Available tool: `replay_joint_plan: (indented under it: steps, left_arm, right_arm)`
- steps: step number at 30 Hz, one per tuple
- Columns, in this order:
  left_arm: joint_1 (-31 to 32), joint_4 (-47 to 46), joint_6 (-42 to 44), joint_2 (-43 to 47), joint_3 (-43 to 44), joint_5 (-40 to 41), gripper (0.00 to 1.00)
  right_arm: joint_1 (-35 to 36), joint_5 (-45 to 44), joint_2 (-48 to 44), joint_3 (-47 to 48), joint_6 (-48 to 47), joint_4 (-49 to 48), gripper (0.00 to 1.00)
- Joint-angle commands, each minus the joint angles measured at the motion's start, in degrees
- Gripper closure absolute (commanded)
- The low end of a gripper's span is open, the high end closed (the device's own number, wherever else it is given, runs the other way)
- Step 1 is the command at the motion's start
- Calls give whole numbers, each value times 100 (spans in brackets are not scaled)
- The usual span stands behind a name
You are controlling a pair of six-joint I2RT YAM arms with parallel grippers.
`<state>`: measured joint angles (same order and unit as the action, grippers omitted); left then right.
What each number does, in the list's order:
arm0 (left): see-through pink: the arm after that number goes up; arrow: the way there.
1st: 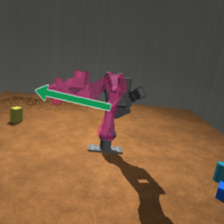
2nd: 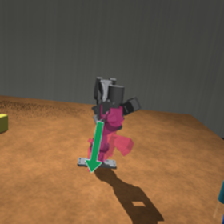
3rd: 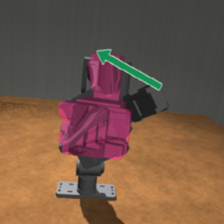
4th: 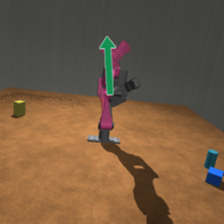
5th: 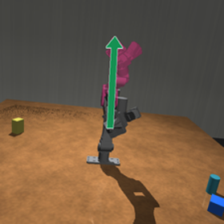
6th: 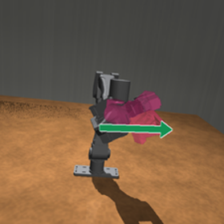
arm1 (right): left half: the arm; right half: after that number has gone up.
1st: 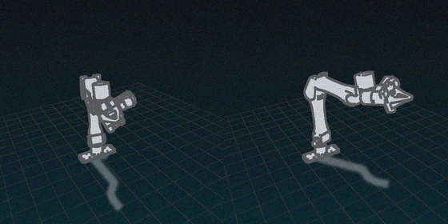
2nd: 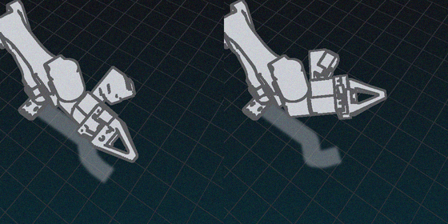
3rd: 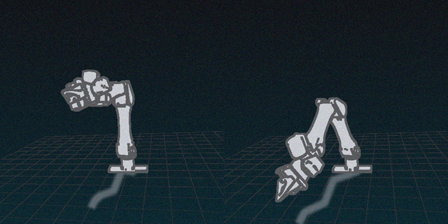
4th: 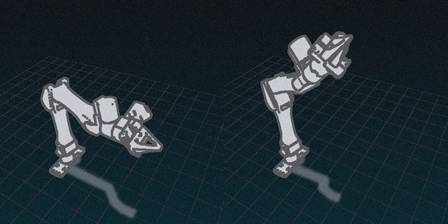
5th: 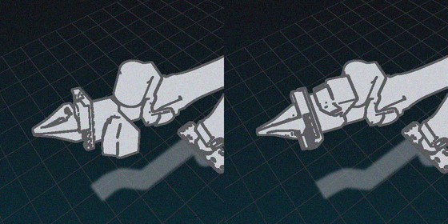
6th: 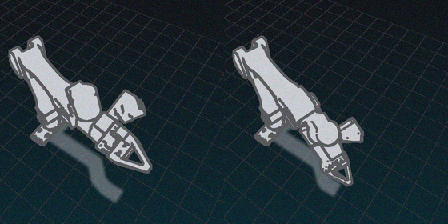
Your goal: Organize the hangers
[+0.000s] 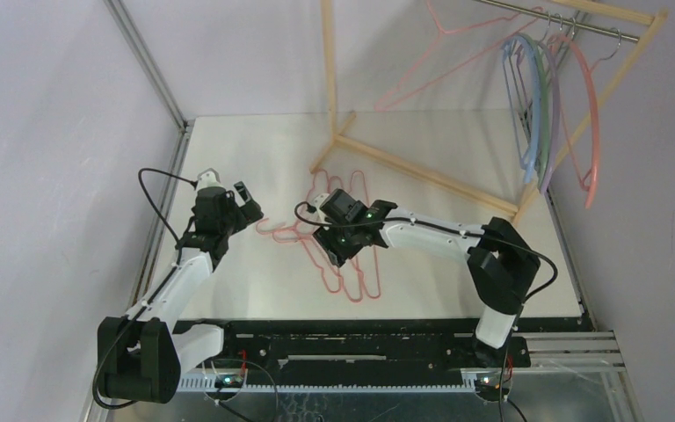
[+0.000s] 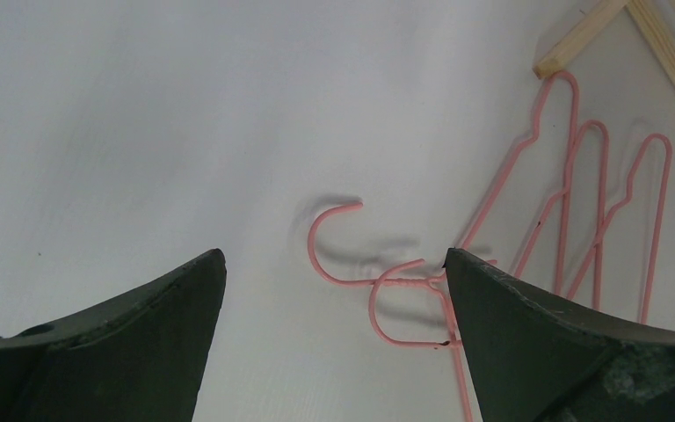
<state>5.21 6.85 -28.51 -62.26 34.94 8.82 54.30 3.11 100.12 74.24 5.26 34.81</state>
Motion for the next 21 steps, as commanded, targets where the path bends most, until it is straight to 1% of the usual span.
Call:
replay_joint_plan:
  steps: [1,8,21]
  left_arm:
    - [-32,-262,-14,65,44,4,0]
    - [-46,-331,-23,17,-63,5,0]
    - [-48,-434,-40,-195,-40,-21,0]
  right_arm:
    - [-263,-287,284,82,-90,-538,42]
    - [-520,-138,660,85,-153,-721,43]
    - [-555,-97,1022,90,-52,-868,46]
